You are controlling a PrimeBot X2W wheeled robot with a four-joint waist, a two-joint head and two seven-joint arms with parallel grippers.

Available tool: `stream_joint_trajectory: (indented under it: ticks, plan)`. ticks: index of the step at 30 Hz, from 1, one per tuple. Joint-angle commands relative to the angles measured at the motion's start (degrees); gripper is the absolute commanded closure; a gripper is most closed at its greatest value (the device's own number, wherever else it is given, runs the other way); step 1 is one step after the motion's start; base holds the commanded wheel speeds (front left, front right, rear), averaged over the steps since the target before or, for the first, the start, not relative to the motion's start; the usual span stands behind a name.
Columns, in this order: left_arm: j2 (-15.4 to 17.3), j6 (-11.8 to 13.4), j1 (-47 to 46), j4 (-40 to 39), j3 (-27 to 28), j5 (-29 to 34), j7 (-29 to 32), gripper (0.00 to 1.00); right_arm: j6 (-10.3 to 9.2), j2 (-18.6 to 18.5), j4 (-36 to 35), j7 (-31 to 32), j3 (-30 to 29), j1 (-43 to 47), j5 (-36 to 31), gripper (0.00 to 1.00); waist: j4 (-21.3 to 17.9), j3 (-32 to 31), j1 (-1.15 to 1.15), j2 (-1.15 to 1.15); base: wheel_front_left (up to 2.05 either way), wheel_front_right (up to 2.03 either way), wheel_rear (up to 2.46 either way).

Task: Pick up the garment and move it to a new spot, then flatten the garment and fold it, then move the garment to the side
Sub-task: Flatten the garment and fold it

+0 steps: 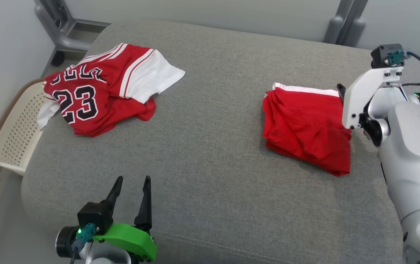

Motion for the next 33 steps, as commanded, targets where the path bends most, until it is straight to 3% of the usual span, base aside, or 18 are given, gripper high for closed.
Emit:
stream_joint_trajectory:
  ticks: [1, 2, 3, 5, 6, 8, 22, 28, 33]
  plan:
    - [0.36, 0.27, 0.31, -0.26, -0.07, -0.16, 0.1, 0.0, -0.08, -0.58, -0.62, -0.91, -0.36, 1.79, -0.07, 0.0, -1.19, -0.64, 0.0, 0.0, 0.0, 0.0, 0.0]
    - [0.39, 0.33, 0.15, -0.37, -0.12, -0.12, 0.13, 0.0, -0.08, -0.87, -1.17, -1.54, -0.64, 2.65, -0.28, 0.0, -1.39, -0.56, 0.0, 0.0, 0.0, 0.0, 0.0]
    - [0.38, 0.34, -0.03, -0.51, -0.17, -0.12, 0.13, 0.0, -0.07, -1.16, -1.6, -2.04, -0.87, 3.54, -0.63, 0.12, -1.55, -0.46, 0.0, 0.0, 0.0, 0.0, 0.0]
    - [0.35, 0.37, -0.39, -0.66, -0.29, -0.11, 0.16, 0.0, -0.07, -1.22, -2.28, -2.9, -1.57, 5.39, -0.49, 0.57, -1.79, -0.21, 0.0, 0.0, 0.0, 0.0, 0.0]
    - [0.3, 0.42, -0.49, -0.71, -0.35, -0.1, 0.1, 0.0, -0.07, -1.21, -2.58, -3.16, -1.85, 6.18, -0.54, 0.68, -1.85, -0.09, 0.0, 0.0, 0.0, 0.0, 0.0]
    - [0.25, 0.34, -0.7, -0.64, -0.51, -0.13, 0.11, 0.0, -0.08, -0.93, -3.02, -3.73, -2.52, 7.78, -0.68, 1.0, -1.86, 0.06, 0.0, 0.0, 0.0, 0.0, 0.0]
    - [-0.17, 0.17, -1.58, 0.01, -1.34, -0.8, -0.27, 0.0, -0.08, 4.88, -1.26, -2.44, -1.47, 9.81, -1.5, 1.0, 1.5, 2.15, 0.0, 0.0, 0.0, 0.0, 0.0]
    - [-0.36, -0.04, -1.73, 0.74, -1.77, -0.91, -0.43, 0.0, -0.08, 5.69, 0.02, -2.32, 4.34, 9.13, 0.96, 1.0, 2.38, 1.91, 0.0, 0.0, 0.0, 0.0, 0.0]
    - [-0.32, -0.33, -1.65, 1.56, -2.17, -1.23, -0.27, 0.0, -0.08, 5.7, 0.28, -1.88, 12.92, 10.34, 7.99, 1.0, 3.21, 0.69, 0.0, 0.0, 0.0, 0.0, 0.0]
